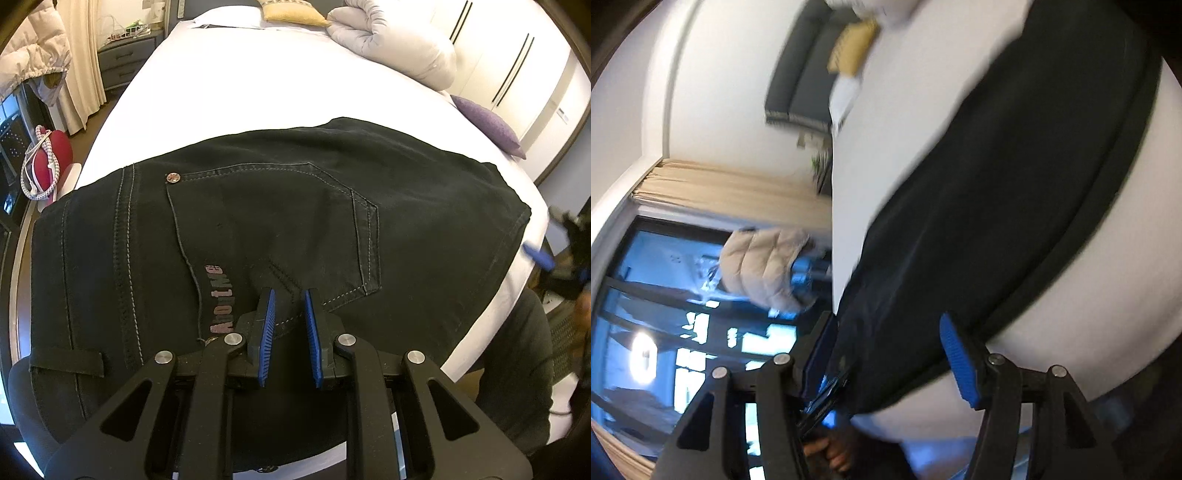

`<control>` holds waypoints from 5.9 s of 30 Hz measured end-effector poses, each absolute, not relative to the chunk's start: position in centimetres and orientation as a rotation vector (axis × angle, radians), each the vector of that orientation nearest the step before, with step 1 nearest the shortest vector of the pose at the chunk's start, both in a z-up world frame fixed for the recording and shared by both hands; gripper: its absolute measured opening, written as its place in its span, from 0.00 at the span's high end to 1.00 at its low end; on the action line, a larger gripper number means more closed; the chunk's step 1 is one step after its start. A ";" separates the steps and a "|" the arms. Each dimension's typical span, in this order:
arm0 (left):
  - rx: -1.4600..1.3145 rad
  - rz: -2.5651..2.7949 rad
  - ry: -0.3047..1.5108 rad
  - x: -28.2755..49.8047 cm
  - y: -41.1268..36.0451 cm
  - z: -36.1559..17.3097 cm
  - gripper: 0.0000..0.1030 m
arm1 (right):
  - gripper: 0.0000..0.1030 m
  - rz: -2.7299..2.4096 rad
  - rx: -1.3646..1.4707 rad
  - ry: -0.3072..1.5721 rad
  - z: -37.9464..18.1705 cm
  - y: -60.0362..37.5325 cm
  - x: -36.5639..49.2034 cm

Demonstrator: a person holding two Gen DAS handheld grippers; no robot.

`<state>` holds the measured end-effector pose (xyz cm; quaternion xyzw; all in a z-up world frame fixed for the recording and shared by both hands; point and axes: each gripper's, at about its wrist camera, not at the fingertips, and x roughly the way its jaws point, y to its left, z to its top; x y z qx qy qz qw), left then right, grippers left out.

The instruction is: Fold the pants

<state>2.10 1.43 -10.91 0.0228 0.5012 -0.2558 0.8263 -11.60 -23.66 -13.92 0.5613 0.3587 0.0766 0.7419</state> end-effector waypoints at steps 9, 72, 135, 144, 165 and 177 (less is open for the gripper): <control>0.022 -0.544 1.072 2.9 1.6 -11.3 0.84 | 0.40 0.120 1.362 0.822 -18.2 -25.4 -15.2; 0.035 -0.583 1.101 3.2 1.7 -11.3 0.84 | 0.99 -0.239 1.545 0.467 -21.3 -39.0 -22.2; 0.010 -0.514 1.001 7.5 -0.3 -9.6 0.84 | 0.95 0.038 1.147 0.806 -15.8 -32.2 1.9; -0.069 -0.438 1.070 7.3 7.0 -10.8 0.84 | 1.00 0.175 1.187 0.962 -21.5 -24.3 2.0; -0.049 -0.557 1.052 8.4 0.4 -5.9 0.84 | 0.92 0.049 1.224 0.683 -16.5 -35.3 -3.8; 0.041 -0.656 1.182 11.4 -8.9 -11.1 0.85 | 1.00 -0.233 1.371 0.572 -21.9 -46.0 -7.0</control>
